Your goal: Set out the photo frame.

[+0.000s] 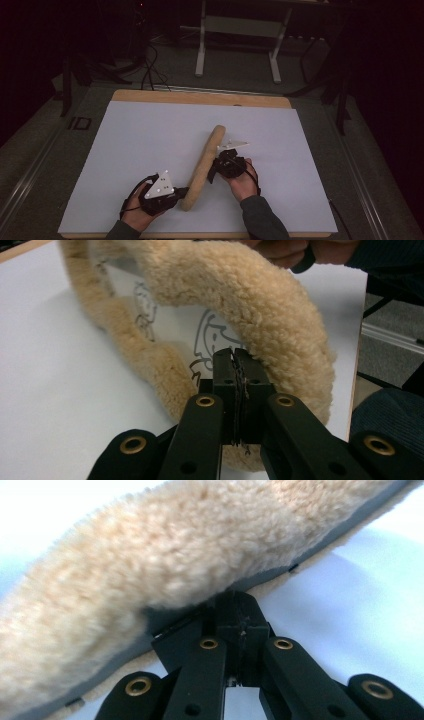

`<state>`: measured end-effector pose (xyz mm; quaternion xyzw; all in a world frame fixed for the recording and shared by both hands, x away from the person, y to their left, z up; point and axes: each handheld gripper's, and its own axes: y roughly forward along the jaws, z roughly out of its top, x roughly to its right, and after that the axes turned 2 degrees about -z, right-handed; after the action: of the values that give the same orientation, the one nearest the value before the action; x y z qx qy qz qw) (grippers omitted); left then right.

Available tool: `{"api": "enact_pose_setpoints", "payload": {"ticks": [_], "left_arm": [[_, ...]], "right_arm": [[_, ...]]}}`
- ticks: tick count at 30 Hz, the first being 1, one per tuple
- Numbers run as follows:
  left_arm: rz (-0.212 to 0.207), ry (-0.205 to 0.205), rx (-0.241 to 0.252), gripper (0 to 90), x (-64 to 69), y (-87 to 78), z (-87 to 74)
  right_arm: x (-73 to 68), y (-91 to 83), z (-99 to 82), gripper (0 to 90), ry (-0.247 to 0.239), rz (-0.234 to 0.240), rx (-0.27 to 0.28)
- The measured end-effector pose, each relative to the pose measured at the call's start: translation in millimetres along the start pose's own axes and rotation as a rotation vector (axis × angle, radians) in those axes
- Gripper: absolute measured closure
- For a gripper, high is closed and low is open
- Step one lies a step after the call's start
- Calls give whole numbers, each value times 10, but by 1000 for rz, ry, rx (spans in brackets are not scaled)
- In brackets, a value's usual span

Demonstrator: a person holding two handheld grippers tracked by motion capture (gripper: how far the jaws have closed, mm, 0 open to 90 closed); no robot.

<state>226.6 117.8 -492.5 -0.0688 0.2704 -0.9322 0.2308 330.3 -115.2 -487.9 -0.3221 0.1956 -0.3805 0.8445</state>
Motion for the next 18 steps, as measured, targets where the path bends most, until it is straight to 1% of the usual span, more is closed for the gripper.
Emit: {"api": "enact_pose_setpoints", "payload": {"ticks": [3,5,6,7,9,14,18], "left_arm": [[-5,1,-10,891,15,62,21],[-1,3,-19,893,28,115,37],[-1,3,-19,894,28,115,37],[-3,5,-25,894,39,161,53],[-13,-2,-15,896,47,200,66],[-26,-3,-10,895,67,279,115],[-26,-5,-3,896,78,328,138]], "right_arm": [[-13,-15,23,900,-8,0,4],[-16,-25,33,900,-10,2,8],[-16,-25,33,900,-10,2,8],[-20,-31,40,900,-9,1,8],[-32,-48,61,900,-14,4,12],[-47,-46,86,900,-24,2,9],[-65,-40,104,900,-28,9,4]]}}
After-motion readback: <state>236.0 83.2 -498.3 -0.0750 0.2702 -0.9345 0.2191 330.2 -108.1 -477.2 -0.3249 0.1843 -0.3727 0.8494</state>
